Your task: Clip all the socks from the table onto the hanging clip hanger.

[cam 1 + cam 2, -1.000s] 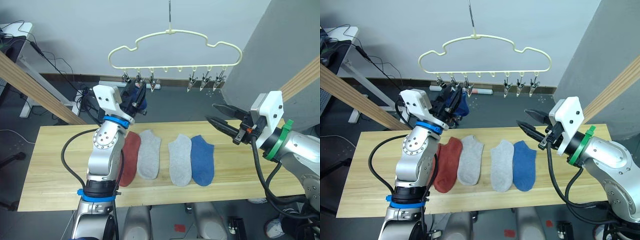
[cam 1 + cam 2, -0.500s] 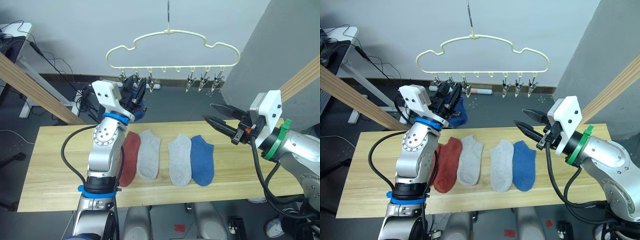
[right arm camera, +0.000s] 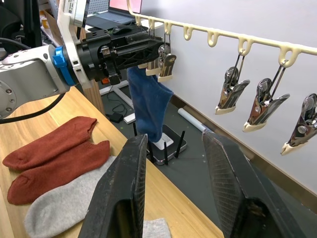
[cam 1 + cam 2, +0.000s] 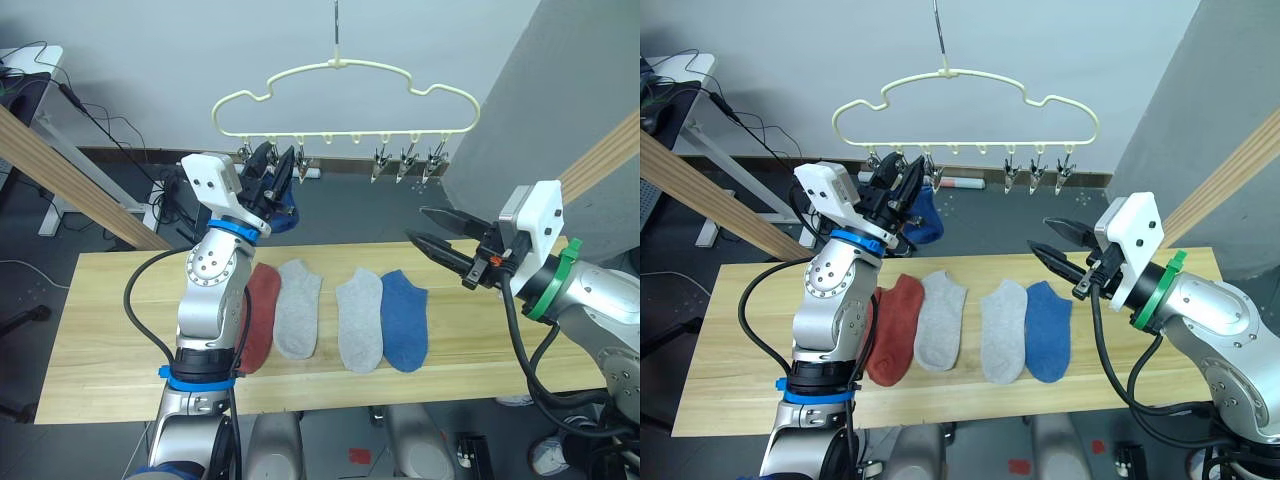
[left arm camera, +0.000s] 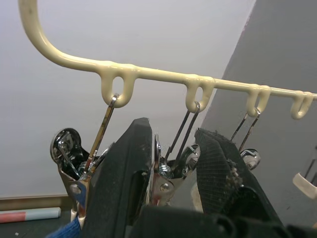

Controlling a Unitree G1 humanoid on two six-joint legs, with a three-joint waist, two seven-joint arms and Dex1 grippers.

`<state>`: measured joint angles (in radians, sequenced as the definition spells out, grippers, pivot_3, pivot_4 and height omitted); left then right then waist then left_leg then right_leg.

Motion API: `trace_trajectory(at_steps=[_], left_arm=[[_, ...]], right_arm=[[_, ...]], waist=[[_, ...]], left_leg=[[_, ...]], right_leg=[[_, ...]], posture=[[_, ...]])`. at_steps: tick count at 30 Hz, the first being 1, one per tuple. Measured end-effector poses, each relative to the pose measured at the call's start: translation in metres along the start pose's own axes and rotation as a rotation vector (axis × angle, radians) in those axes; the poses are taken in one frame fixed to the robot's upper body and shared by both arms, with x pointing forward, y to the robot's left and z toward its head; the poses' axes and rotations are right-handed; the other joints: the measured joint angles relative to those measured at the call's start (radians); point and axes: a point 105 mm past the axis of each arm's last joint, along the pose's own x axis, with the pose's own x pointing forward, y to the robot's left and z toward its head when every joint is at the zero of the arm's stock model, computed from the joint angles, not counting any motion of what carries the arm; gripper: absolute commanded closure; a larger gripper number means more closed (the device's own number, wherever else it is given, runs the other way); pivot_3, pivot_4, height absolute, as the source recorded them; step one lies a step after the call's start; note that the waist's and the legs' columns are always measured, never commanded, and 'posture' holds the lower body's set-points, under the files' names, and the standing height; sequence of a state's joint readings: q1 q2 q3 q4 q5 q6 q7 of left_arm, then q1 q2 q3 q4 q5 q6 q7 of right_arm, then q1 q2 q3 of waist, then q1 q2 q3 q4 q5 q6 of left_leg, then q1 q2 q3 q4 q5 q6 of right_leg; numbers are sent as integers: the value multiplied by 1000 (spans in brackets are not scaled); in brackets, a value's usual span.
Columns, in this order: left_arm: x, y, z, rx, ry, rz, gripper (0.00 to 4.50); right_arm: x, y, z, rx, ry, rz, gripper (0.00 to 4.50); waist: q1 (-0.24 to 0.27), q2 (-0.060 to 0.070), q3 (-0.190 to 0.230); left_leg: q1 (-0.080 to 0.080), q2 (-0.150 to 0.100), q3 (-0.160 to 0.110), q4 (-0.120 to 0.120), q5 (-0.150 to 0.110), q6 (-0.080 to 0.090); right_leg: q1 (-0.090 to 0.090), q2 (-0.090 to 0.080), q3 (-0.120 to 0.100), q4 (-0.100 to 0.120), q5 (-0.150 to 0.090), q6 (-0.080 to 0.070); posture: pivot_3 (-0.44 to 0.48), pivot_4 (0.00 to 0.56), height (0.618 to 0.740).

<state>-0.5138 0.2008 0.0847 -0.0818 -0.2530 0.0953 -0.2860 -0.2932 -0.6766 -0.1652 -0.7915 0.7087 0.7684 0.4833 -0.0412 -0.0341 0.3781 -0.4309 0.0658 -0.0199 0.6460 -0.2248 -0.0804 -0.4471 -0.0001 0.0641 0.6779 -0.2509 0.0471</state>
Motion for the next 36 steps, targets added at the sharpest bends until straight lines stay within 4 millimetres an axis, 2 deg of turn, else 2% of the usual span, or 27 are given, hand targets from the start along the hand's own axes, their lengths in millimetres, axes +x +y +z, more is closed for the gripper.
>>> trace_trajectory(at_steps=[6, 9, 11, 14, 21, 24, 27, 30, 34, 36], left_arm=[[0, -1, 0, 0, 0, -8, 2849], [0, -1, 0, -3, -1, -11, 3364], [1, -1, 1, -3, -3, -13, 3906], [1, -2, 1, -5, -5, -20, 4343], [1, -2, 1, -3, -4, -31, 4421], [0, -1, 2, 8, -3, -32, 4421], [0, 0, 3, 17, 1, -39, 4421], [-1, 1, 3, 29, 5, -51, 4421], [0, 0, 3, 32, 5, -60, 4421], [0, 0, 3, 32, 5, -60, 4421]], right_arm=[[0, 0, 0, 0, 0, 1, 2665], [0, 0, 0, 0, -2, 1, 2665], [0, 0, 0, -1, -4, 0, 2665], [0, 0, 0, -2, -5, 0, 2665], [1, 4, -6, 12, 10, 8, 2665], [0, 4, -25, 54, 64, -60, 2122], [-1, 14, -65, 153, 185, -154, 1038], [0, 25, -92, 195, 270, -217, 3], [8, 32, -111, 168, 292, -284, 0], [11, 36, -113, 141, 279, -279, 0]], waist=[[0, 0, 0], [0, 0, 0], [0, 0, 0], [0, 0, 0], [0, 0, 0], [1, 0, 0], [2, 0, 0], [1, -1, 0], [-2, 0, 0], [-2, 0, 0]], left_leg=[[0, 0, 0, 0, 0, 0], [0, 0, 0, 0, 0, 0], [0, 0, 0, 0, 0, 0], [0, 0, 0, 0, 0, 0], [0, 0, 0, 0, 0, 0], [0, 0, -1, 0, 0, 0], [0, 0, -1, 0, 0, 0], [0, 0, -1, 1, 0, 0], [0, 0, -1, 0, 1, -1], [0, -1, -1, 0, 1, -1]], right_leg=[[0, 0, 0, 0, 1, -2], [0, 0, 0, 0, 1, -2], [0, 0, 0, 0, 1, -2], [0, 0, 0, 0, 1, -2], [0, 0, 0, 0, 1, -2], [0, 0, -1, 0, 1, -2], [1, 0, -1, 0, 1, -2], [1, -1, -1, 0, -1, 2], [0, -1, -1, 1, -2, 3], [0, -1, -1, 1, -2, 3]], posture=[[-113, 363, 740], [-116, 365, 740], [-117, 365, 740], [-115, 365, 740], [-115, 365, 740], [-104, 370, 740], [-99, 374, 740], [-98, 382, 740], [-98, 382, 740], [-98, 382, 740]])
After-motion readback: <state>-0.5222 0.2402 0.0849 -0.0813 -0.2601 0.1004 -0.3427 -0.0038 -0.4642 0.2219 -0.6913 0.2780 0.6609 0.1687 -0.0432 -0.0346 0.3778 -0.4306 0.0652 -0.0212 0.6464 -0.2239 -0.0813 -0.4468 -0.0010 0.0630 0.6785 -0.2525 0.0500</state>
